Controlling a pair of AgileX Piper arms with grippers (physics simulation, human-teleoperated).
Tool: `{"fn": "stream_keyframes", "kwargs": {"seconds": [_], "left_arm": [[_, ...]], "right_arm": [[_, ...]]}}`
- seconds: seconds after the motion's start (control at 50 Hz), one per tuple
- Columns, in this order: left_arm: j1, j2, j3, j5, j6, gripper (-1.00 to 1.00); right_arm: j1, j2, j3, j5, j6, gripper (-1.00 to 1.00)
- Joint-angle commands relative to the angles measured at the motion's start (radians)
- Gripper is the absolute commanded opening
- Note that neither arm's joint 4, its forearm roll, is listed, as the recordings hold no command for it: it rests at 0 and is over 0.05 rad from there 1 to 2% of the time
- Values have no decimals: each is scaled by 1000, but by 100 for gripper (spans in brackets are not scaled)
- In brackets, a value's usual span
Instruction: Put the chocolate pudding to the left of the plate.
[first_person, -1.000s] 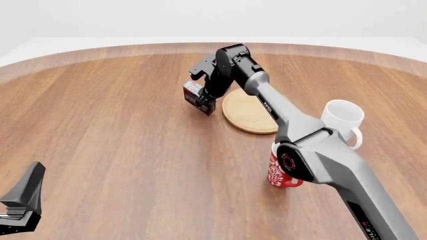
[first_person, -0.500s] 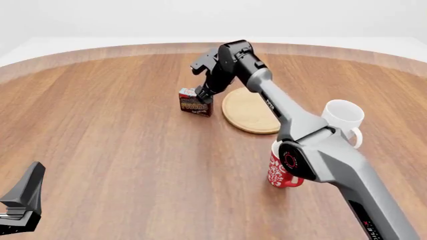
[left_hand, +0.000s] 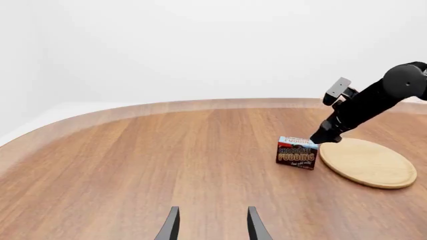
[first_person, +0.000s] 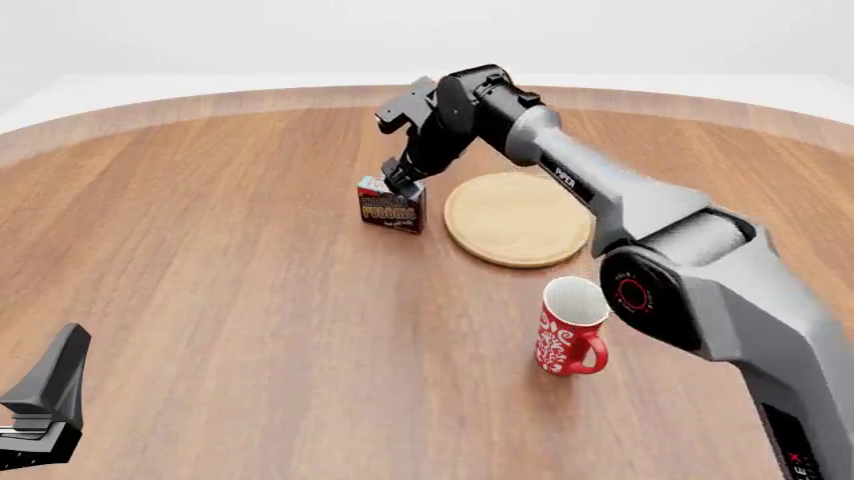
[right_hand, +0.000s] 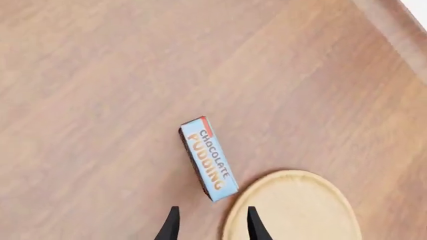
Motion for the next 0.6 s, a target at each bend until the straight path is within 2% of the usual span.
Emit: {"fn": "stream_keyframes", "kwargs": {"seconds": [0.02, 0.06, 0.08, 0.34, 0.5, 0.6], "left_arm": [[0, 0, 0, 0, 0, 100], [0, 0, 0, 0, 0, 100], [0, 0, 0, 0, 0, 100], [0, 0, 0, 0, 0, 100], [0, 0, 0, 0, 0, 100], [0, 0, 0, 0, 0, 100]], "right_arm": [[71, -401, 613, -330, 82, 100], [92, -476, 712, -370, 98, 100], [106, -527, 776, -400, 125, 100], [113, -843, 1126, -600, 199, 100], [116, -957, 1229, -628, 205, 100], [117, -1023, 1224, -603, 186, 100]]}}
